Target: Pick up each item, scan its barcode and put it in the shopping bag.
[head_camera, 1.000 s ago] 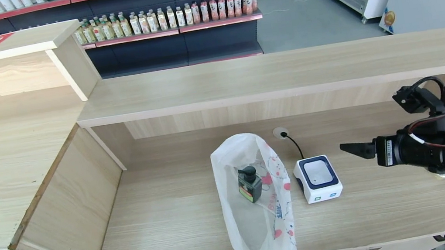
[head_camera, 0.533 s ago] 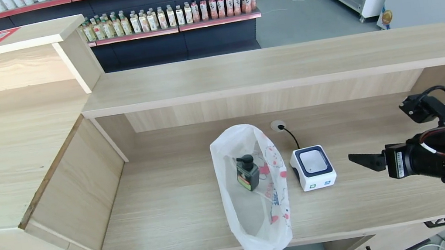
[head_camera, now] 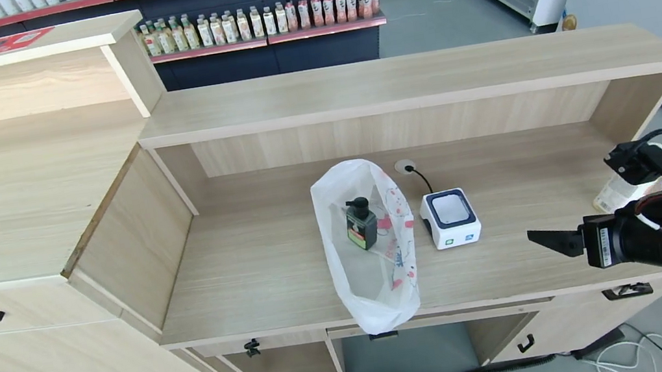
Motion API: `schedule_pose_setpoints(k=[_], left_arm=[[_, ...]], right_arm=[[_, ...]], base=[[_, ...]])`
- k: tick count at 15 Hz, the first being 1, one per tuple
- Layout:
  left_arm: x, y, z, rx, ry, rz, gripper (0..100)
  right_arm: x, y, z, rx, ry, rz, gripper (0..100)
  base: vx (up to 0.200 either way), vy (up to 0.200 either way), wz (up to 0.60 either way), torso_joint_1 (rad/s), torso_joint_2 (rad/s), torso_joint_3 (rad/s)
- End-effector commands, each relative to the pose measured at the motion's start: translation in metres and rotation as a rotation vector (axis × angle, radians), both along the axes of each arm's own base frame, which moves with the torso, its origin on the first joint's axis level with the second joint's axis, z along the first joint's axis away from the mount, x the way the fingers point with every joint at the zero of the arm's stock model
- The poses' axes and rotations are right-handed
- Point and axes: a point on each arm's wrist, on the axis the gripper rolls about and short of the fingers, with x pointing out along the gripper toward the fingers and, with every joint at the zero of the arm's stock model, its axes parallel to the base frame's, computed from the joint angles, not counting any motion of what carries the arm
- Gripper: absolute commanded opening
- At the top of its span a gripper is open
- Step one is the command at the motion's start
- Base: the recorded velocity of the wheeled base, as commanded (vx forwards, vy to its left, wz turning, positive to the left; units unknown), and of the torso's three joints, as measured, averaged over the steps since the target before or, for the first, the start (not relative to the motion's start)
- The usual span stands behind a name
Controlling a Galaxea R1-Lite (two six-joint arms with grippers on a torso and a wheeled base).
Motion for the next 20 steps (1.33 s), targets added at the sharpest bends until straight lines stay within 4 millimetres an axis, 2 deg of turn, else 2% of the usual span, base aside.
schedule_pose_setpoints(k=[1, 6, 11, 15, 20], left_arm=[[0.000, 0.000, 0.000, 0.000, 0.000, 0.000, 100], [0.000, 0.000, 0.000, 0.000, 0.000, 0.000, 100], [0.000, 0.000, 0.000, 0.000, 0.000, 0.000, 100], [0.000, 0.000, 0.000, 0.000, 0.000, 0.000, 100], [0.000, 0.000, 0.000, 0.000, 0.000, -0.001, 100]], right_arm=[[-0.003, -0.002, -0.001, -0.001, 0.004, -0.008, 100], [-0.006, -0.015, -0.007, -0.050, 0.044, -0.041, 100], [-0.006, -0.018, -0.010, -0.056, 0.055, -0.051, 100], [0.000, -0.039, -0.022, -0.158, 0.114, -0.113, 100], [0.001, -0.041, -0.023, -0.158, 0.120, -0.117, 100]], base=[[0.000, -0.200, 0.00, 0.017, 0.00, 0.002], [0.000, -0.200, 0.00, 0.010, 0.00, -0.001], [0.000, -0.200, 0.00, 0.002, 0.00, 0.000], [0.000, -0.200, 0.00, 0.004, 0.00, 0.006], [0.000, -0.200, 0.00, 0.001, 0.00, -0.001]])
